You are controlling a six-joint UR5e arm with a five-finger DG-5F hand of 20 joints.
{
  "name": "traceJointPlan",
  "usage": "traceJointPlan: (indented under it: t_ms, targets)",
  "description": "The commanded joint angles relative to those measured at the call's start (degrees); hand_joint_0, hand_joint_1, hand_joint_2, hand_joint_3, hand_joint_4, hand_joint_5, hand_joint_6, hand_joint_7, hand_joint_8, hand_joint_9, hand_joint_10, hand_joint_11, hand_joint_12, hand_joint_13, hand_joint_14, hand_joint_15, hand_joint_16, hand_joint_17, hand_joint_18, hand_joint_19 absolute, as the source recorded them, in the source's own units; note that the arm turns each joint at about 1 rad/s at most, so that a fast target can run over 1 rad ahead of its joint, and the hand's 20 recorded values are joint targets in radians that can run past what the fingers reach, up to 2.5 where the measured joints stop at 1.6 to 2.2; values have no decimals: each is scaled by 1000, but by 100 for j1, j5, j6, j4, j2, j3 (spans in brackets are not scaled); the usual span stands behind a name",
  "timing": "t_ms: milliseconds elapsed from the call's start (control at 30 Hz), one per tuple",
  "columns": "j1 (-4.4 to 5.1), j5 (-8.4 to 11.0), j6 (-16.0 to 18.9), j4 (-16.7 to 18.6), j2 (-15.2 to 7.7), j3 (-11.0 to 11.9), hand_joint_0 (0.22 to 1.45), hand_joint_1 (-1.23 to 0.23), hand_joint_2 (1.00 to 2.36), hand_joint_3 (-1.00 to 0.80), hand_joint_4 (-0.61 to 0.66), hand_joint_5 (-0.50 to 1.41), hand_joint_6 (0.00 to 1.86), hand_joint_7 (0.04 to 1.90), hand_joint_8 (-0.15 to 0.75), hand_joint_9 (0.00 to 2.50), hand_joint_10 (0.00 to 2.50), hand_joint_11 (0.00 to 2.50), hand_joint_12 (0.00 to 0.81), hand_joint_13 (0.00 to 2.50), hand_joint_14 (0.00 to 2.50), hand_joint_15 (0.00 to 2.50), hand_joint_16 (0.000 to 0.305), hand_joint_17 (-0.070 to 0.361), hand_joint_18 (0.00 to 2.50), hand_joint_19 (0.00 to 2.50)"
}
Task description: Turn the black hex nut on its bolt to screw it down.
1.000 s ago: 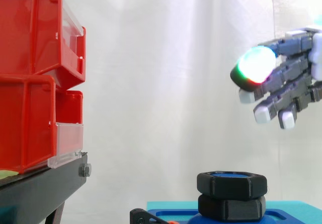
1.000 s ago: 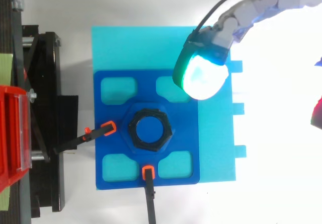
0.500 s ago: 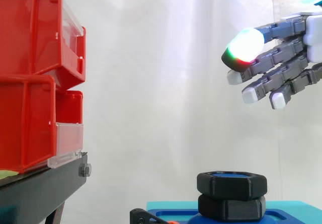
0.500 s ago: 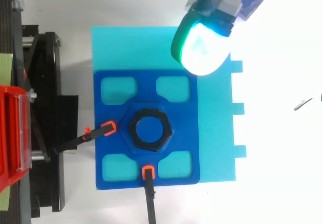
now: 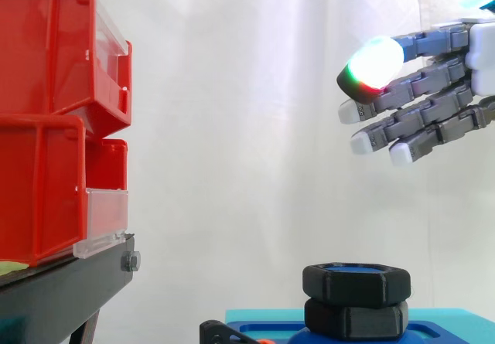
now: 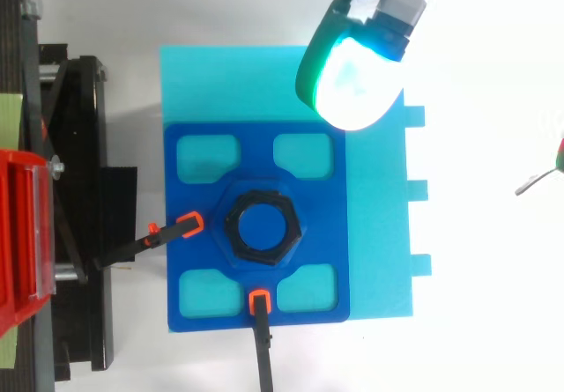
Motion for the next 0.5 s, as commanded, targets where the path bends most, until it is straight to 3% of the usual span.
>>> traceJointPlan:
  t_ms: [0,467]
  targets:
    - [-2,0,-2,0,-2,0,474,-403,1000,-500,-61,-300,501,631,125,0,0,0,406,4,0,0,64,145,0,414]
    - [-2,0,-2,0,-2,0,447,-380,1000,-500,-66,-300,501,618,114,0,0,0,383,0,0,0,69,156,0,251]
